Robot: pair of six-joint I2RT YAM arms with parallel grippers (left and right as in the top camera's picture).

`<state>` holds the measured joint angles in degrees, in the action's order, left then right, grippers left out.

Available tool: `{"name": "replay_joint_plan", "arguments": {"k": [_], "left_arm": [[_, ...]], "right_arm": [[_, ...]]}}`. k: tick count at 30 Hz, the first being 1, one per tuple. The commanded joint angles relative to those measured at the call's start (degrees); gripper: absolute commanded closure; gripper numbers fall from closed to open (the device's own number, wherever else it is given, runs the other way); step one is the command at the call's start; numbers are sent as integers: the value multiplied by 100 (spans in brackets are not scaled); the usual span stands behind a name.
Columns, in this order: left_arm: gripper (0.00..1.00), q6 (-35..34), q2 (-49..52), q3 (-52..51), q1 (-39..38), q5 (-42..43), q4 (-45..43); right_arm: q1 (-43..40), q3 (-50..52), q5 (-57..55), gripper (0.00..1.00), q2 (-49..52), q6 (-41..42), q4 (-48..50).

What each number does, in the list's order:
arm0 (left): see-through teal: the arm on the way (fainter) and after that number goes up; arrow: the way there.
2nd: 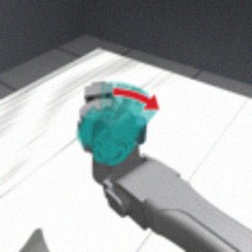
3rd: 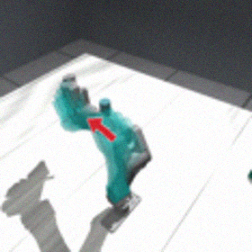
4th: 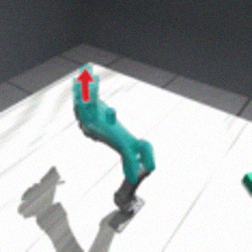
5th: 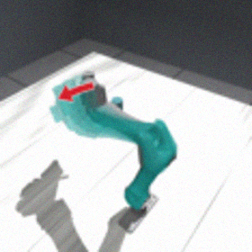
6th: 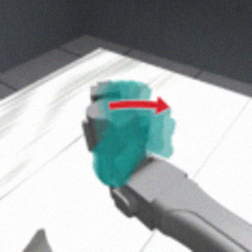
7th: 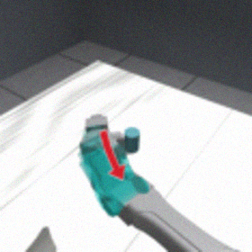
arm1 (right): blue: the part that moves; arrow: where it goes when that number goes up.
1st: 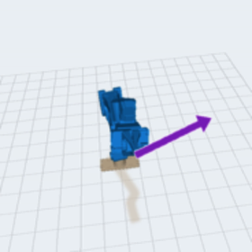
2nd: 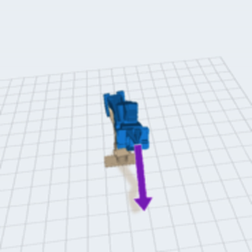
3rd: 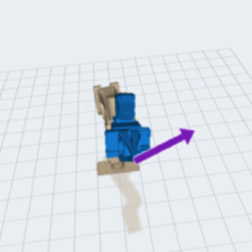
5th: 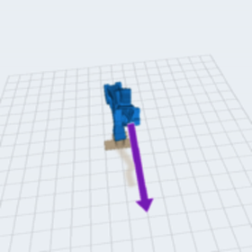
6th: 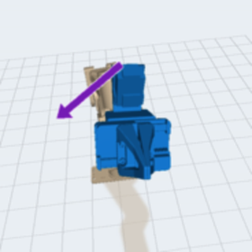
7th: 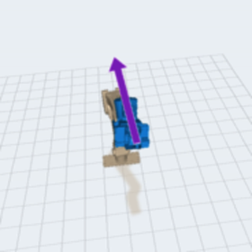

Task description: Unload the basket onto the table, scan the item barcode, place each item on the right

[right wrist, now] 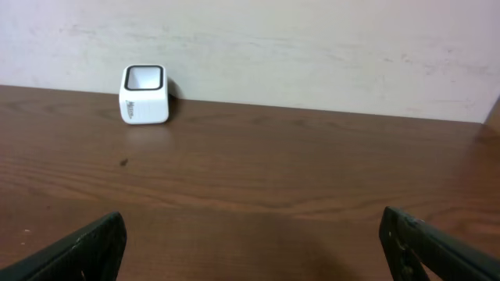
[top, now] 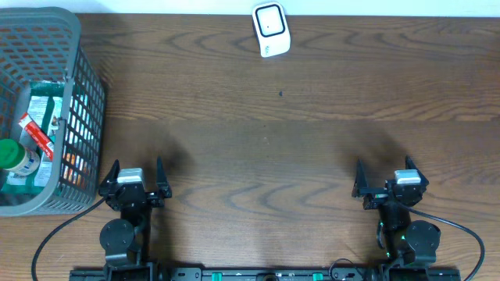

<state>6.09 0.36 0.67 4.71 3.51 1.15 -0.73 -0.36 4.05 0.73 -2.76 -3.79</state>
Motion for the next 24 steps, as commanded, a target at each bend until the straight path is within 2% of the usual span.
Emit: {"name": "replay_joint_plan", "arguments": {"k": [1, 24], "left_arm": [[12, 31, -2, -44, 17, -7, 267], [12, -46, -2, -44, 17, 234, 249]], "right_arm": [[-50, 4, -33, 1, -35, -70, -26], [-50, 4, -33, 1, -35, -70, -26]]}}
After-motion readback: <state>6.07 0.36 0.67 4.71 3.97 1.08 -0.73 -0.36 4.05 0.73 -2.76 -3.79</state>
